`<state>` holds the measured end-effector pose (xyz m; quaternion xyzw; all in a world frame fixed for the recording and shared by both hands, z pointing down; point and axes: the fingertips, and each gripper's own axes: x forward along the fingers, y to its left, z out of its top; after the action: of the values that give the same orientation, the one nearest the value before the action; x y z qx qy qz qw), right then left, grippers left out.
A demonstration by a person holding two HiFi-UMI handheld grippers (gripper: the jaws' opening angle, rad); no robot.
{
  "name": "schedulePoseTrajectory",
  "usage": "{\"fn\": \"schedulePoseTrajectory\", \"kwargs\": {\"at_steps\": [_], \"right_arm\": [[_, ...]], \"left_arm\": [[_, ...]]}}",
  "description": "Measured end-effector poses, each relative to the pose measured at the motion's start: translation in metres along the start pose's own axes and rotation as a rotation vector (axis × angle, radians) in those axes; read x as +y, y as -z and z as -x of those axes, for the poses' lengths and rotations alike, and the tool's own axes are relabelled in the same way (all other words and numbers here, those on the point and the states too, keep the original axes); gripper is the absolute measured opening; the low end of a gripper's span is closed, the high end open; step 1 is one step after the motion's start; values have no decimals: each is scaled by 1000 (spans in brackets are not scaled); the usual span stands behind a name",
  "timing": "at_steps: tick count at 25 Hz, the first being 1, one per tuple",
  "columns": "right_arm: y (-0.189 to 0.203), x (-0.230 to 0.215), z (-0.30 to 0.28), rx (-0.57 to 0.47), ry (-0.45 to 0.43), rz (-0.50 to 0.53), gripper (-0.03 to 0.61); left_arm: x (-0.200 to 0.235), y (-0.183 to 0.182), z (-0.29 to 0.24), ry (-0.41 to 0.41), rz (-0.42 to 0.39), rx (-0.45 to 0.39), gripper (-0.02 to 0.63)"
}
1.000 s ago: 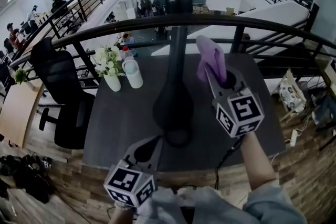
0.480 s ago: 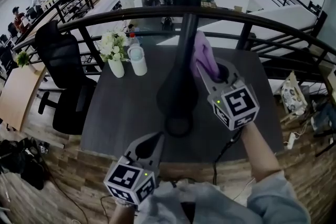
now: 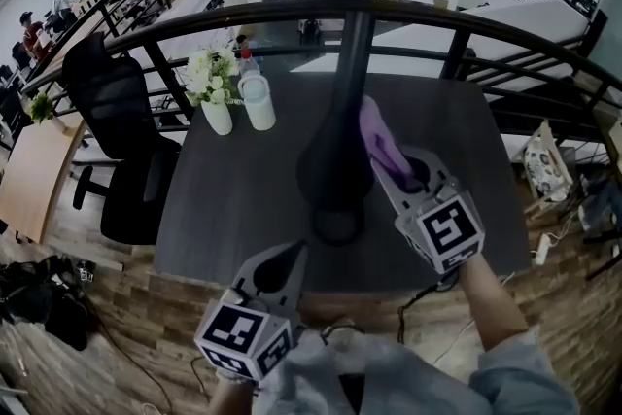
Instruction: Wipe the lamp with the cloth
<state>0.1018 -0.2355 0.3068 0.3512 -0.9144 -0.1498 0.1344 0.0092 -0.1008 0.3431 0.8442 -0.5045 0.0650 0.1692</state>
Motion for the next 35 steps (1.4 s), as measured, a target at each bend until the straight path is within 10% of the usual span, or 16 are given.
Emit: {"fn": "schedulePoseTrajectory", "kwargs": {"at_steps": [16, 24, 35], "right_arm": [[25, 81, 27, 158, 88, -179, 51], [15, 58, 66, 154, 327, -359, 51], [-48, 6, 35, 104, 502, -162, 51]], "left_arm": [[47, -26, -14, 164, -69, 12, 12], [61, -30, -13, 227, -81, 27, 12], [84, -23, 8, 257, -70, 63, 12]]}}
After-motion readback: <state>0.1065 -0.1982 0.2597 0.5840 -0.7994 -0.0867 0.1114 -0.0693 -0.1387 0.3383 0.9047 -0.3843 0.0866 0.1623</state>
